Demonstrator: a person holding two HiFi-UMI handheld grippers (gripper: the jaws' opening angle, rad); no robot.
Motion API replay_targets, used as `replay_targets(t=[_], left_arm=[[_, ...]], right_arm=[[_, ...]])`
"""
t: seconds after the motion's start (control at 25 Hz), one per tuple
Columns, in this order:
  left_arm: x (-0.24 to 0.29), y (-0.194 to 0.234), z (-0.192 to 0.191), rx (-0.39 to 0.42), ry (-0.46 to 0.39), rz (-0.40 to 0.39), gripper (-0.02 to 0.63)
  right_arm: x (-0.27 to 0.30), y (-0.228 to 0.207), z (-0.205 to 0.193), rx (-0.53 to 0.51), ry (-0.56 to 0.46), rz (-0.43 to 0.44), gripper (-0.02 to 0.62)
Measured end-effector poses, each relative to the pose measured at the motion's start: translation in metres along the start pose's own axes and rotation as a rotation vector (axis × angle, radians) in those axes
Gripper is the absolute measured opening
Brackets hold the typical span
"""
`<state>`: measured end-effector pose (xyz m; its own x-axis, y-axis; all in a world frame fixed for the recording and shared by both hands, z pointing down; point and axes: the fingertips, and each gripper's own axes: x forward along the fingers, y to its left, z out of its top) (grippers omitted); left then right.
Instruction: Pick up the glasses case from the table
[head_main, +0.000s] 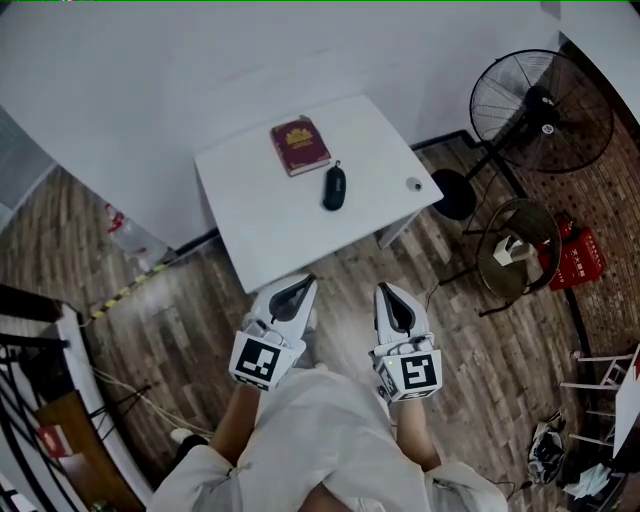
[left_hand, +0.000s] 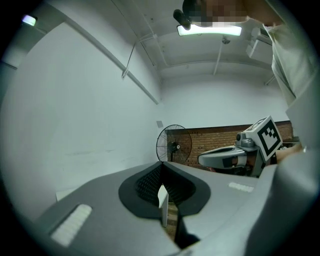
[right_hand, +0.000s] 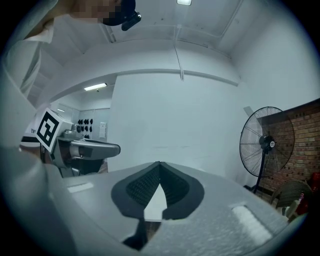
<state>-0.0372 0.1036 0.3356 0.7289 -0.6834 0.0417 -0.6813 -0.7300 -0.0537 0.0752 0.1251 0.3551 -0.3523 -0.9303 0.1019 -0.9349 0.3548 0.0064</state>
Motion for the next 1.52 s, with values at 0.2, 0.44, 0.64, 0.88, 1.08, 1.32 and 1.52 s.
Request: replay_targets(t=[0.2,0.44,0.64,0.88,1.08,1.32,1.52], left_arm=[[0.029,0.032,-0.006,-0.028,-0.008,-0.014,0.020],[0.068,0.074,-0.016,-0.032,0.026,-0.037,0.018],[0.097,0.109,-0.029,-0.061,0.046,-0.049,0.018],[0.127,0.137,-0.047,-0.069,0.071,-0.081,0.020],[0.147,0.149,-0.056,-0.075,0.086,-0.098,0.020],[0.169,0.156,-0.081,-0.089,0.145,-0.097,0.020],[0.191,0.158,-0.102,-0.097,0.187,-0.092,0.025]], right_arm=[[0.040,-0.013,-0.007,0.016,0.029,-0.007,0.003],[0.091,-0.030,-0.002,0.029,0.029,-0.025,0.003],[0.129,-0.043,-0.002,0.026,0.048,-0.053,0.003],[0.164,-0.056,-0.007,0.021,0.069,-0.082,0.003],[0.185,-0.064,-0.017,0.029,0.095,-0.088,0.003],[0.206,-0.073,-0.029,0.032,0.130,-0.074,0.003],[0.222,-0.086,-0.042,0.042,0.160,-0.050,0.003]])
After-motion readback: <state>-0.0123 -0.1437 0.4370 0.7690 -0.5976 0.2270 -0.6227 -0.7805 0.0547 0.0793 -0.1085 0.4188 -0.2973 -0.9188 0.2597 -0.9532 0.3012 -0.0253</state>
